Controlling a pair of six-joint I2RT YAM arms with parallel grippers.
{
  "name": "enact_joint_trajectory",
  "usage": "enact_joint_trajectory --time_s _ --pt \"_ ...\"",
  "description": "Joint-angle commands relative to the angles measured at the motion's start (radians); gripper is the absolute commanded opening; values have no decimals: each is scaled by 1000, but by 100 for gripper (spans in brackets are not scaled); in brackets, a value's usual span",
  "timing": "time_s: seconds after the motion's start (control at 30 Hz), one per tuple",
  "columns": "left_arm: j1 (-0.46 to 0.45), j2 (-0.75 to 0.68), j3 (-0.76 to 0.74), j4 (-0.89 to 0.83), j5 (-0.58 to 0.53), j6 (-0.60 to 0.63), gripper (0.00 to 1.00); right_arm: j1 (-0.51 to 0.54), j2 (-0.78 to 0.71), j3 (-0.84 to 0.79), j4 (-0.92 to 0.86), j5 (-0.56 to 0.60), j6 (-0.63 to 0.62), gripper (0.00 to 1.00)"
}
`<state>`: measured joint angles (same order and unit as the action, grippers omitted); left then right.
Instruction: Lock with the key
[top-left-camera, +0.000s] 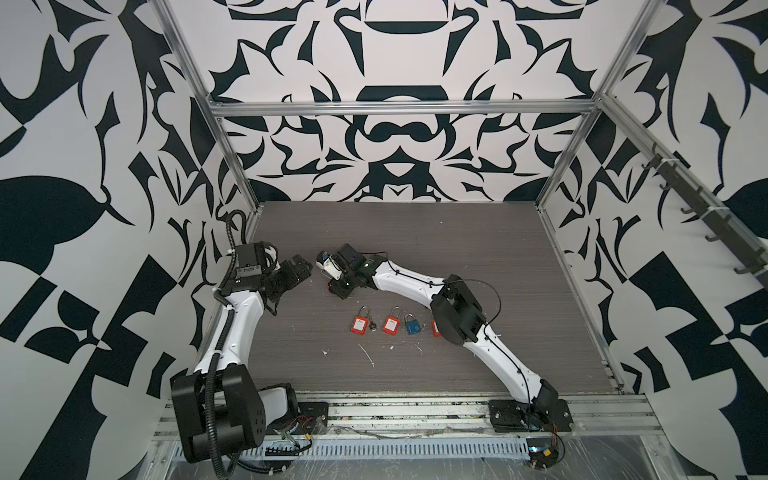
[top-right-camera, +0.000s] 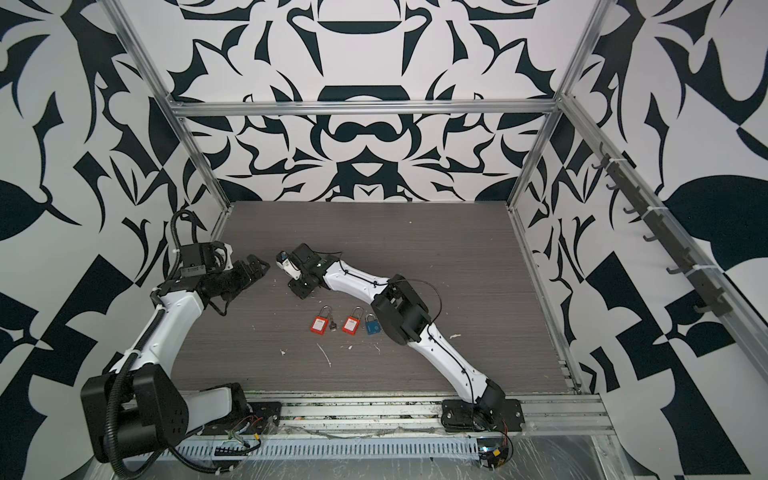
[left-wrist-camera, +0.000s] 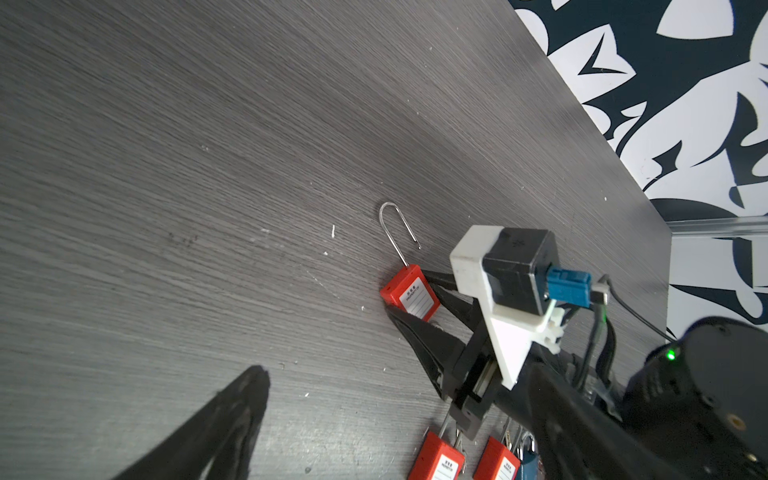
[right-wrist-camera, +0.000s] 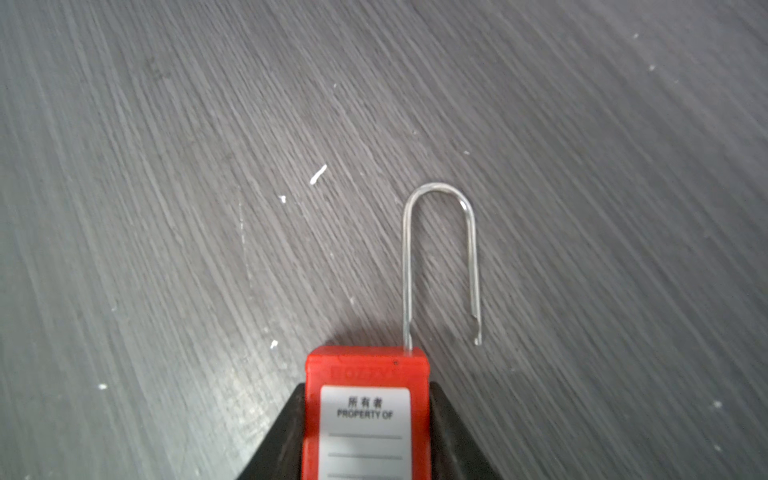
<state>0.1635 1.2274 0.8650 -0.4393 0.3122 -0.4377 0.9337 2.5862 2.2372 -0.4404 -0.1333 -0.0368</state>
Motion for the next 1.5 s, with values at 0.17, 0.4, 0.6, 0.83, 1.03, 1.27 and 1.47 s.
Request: enact_joint_trajectory --time_s 0.17,0.4,0.6,0.83,1.03,1.27,1.47 --pt "3 -26 -17 -27 29 43 99 9 -211 -183 158 -14 -97 29" --pt "2 -57 -30 -26 55 64 99 -67 -350 -306 195 -148 -126 24" --pt "-46 -90 -51 34 70 91 95 -116 -520 -504 201 -241 -229 21" --pt "-190 -125 -78 148 96 188 92 -177 -718 -712 106 -233 -351 21" --pt "-328 -135 -83 220 144 352 86 -239 -902 -921 126 -235 -384 21" --pt "-499 -110 -104 343 186 614 78 -259 -1101 -1126 144 -232 -441 19" --pt "-535 -74 -108 386 317 831 70 -260 -1185 -1191 71 -288 -496 18"
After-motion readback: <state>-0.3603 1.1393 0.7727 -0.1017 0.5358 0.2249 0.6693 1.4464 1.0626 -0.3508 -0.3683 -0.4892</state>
